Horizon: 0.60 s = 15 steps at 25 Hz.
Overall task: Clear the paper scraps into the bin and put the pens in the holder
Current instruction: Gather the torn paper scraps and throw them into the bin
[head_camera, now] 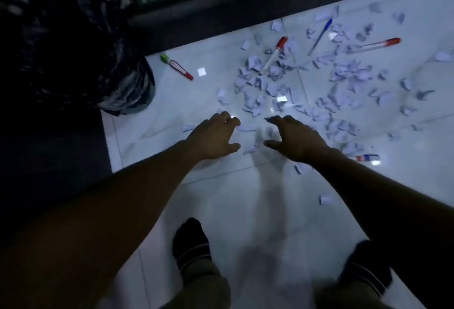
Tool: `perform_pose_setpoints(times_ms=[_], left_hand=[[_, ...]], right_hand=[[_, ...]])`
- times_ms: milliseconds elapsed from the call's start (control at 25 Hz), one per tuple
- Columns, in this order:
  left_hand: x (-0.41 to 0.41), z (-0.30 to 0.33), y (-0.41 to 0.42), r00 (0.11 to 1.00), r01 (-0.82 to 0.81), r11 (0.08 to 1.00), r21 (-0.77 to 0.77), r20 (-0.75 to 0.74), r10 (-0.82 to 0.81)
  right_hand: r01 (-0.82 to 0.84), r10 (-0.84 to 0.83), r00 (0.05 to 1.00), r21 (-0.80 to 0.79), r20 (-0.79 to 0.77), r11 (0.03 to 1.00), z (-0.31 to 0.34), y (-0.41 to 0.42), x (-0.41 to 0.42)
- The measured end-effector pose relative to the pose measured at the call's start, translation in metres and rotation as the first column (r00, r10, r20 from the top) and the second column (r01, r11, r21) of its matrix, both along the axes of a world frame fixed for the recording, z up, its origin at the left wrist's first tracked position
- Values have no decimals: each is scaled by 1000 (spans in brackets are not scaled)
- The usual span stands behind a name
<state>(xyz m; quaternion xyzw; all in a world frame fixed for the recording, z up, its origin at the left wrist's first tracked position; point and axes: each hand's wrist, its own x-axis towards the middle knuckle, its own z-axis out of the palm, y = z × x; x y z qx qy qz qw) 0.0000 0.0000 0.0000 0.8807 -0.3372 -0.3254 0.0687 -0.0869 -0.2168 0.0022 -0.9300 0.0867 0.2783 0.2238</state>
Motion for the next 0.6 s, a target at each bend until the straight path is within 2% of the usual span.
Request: perform_pose_setpoints(times_ms=[80,280,400,440,520,600], left_hand=[[19,-34,6,998,38,999,-26,44,-37],[73,-75,11,978,11,995,-103,208,11],[80,-71,39,967,22,995,96,251,-45],[82,-69,51,970,-41,988,146,243,4],[75,-66,72,959,-254,942,220,184,215],[58,-72,88,886,-461,841,283,99,453]], right_hand=[[-62,66,993,-43,98,997,-33,4,33],[-16,83,935,-191,345,981,-75,-16,108],[-4,76,938,-210,338,978,-92,-16,119],[3,61,947,-200,315,980,-96,-13,118],[25,38,961,-223,272,974,-100,-4,114],[59,35,951,-289,308,955,-99,3,113]])
